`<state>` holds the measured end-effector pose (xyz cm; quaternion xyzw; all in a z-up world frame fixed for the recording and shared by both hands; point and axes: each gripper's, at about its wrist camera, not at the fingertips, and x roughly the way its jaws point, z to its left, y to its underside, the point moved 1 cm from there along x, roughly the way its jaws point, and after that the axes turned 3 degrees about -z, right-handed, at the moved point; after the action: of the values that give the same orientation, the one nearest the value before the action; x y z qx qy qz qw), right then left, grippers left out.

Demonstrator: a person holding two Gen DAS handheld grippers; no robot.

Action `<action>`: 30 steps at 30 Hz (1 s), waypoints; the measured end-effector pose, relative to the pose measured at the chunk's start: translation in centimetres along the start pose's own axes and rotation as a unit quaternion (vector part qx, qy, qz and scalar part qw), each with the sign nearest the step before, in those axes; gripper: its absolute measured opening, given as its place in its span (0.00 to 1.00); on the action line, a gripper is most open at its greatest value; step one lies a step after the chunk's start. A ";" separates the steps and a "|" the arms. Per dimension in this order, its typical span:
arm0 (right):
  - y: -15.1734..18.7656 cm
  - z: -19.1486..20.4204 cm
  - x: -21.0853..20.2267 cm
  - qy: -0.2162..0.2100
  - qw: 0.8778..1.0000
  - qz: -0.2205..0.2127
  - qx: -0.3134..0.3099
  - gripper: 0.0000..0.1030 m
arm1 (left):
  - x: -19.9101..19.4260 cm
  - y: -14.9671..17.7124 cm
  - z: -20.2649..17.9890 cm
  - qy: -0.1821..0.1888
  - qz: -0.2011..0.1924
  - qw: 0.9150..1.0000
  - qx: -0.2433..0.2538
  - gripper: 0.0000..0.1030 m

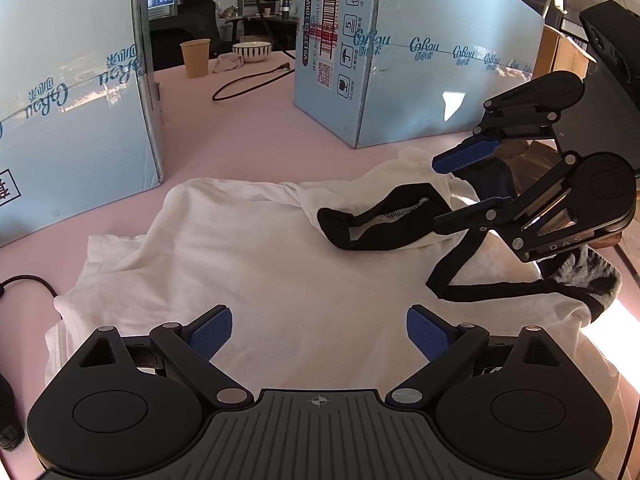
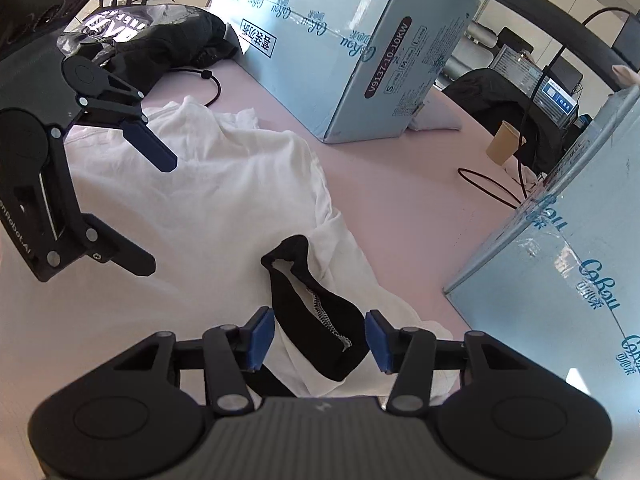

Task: Fold clothes
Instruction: 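Grasp the black collar piece with the right gripper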

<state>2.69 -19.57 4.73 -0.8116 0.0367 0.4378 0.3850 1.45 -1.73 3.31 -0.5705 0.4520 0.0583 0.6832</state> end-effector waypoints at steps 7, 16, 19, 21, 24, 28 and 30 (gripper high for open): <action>0.4 -1.8 2.0 -0.033 0.999 0.019 0.033 0.49 | 1.1 -0.4 0.7 -0.004 0.002 1.000 -0.016 0.92; 0.5 -1.3 3.7 -0.068 0.997 0.034 0.016 0.14 | 2.0 0.0 1.2 0.006 0.004 0.999 -0.035 0.91; -0.1 -1.7 3.4 -0.043 0.999 0.023 0.000 0.12 | 2.1 0.0 1.4 0.013 -0.001 0.999 -0.041 0.91; -0.7 -2.5 3.1 -0.023 1.000 0.010 -0.002 0.11 | 1.9 0.0 1.4 0.016 -0.004 0.999 -0.042 0.91; -1.7 -3.8 2.8 0.009 1.000 -0.006 -0.007 0.11 | 1.9 -0.1 1.3 0.020 -0.006 0.999 -0.045 0.91; -2.8 -6.8 3.7 0.066 0.998 -0.014 -0.005 0.11 | 1.8 -0.1 1.1 0.026 -0.007 0.999 -0.046 0.91; -3.2 -7.7 4.4 0.084 0.996 -0.015 -0.005 0.11 | 1.9 -0.1 1.0 0.028 -0.005 0.998 -0.047 0.91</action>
<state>11.90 -21.17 5.78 -0.8479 0.0548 0.3625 0.3829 3.15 -1.81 2.03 -0.6060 0.4649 0.0598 0.6427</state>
